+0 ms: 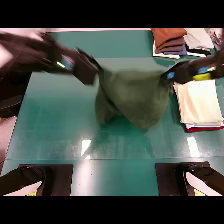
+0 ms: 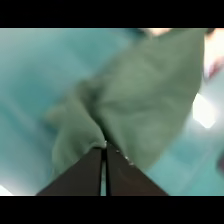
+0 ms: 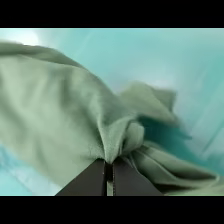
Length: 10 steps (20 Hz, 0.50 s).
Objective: Fold the shirts.
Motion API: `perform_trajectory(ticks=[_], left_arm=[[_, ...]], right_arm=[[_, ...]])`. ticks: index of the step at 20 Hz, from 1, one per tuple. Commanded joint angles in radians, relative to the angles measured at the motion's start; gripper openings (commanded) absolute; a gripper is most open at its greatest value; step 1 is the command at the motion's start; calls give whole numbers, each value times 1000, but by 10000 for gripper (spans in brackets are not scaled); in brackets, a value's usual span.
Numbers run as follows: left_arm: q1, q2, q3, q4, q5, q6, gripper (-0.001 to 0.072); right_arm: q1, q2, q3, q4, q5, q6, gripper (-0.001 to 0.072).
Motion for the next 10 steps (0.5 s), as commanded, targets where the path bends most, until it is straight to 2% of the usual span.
perform_trajectory(ticks=[1, 4, 5, 6, 7, 10], left_arm=[[-43, -132, -124, -11, -97, 27, 25], [-50, -178, -266, -64, 26, 16, 28], [-49, -178, -281, -66, 51, 17, 93], [-39, -177, -274, -64, 52, 15, 421], [-16, -169, -258, -64, 40, 0, 570], [113, -92, -217, -64, 8, -10, 569]], right_arm=[[43, -56, -149, 9, -73, 5, 20], [42, -86, -216, 9, -84, 5, 20], [43, -94, -224, 9, -85, 5, 20], [43, -97, -224, 8, -86, 5, 20], [43, -97, -223, 10, -94, 5, 20], [29, -86, -223, 10, -103, 5, 20]])
